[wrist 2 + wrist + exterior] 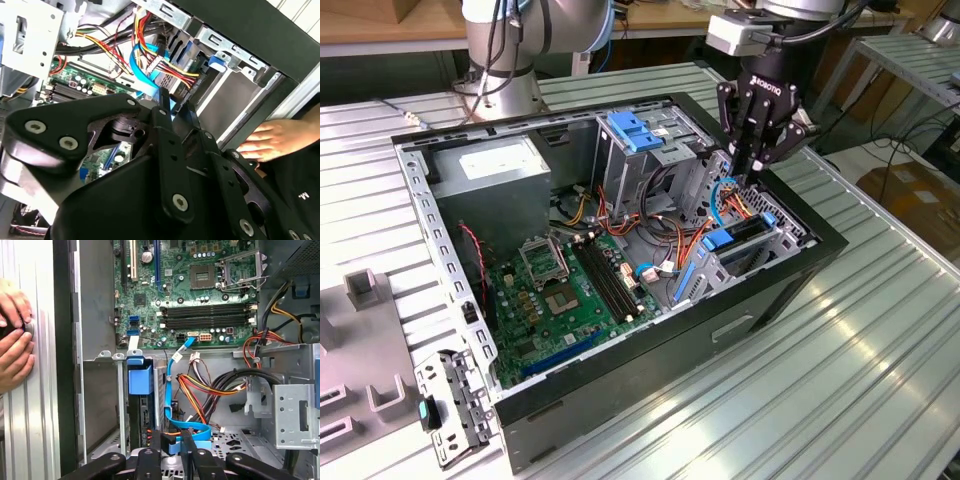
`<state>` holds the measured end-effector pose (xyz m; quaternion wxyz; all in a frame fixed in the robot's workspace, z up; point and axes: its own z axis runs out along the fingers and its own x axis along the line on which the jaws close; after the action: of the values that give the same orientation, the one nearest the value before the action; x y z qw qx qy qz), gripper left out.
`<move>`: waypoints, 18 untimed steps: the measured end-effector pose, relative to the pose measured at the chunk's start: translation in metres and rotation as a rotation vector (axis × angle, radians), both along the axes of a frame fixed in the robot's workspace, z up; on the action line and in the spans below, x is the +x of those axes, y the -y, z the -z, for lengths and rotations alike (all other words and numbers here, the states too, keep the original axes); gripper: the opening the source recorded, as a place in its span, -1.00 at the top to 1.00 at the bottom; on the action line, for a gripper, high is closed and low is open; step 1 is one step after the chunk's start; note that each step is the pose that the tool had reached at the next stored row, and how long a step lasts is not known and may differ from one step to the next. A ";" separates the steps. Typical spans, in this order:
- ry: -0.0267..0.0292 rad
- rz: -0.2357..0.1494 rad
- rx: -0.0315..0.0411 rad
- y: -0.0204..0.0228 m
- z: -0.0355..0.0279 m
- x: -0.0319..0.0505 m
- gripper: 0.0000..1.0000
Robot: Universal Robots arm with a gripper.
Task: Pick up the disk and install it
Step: 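Insert the second disk wire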
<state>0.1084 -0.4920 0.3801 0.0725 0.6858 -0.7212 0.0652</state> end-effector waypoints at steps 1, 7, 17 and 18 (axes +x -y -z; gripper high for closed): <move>0.0000 0.000 -0.0046 0.0000 0.0011 0.0001 0.40; -0.0001 0.000 -0.0402 -0.0009 0.0069 0.0019 0.67; 0.0223 -0.003 -0.0444 0.0015 0.0102 -0.0144 0.67; 0.0298 -0.003 -0.0442 0.0016 0.0106 -0.0165 0.67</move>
<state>0.0919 -0.4936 0.3695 0.0768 0.6841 -0.7195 0.0914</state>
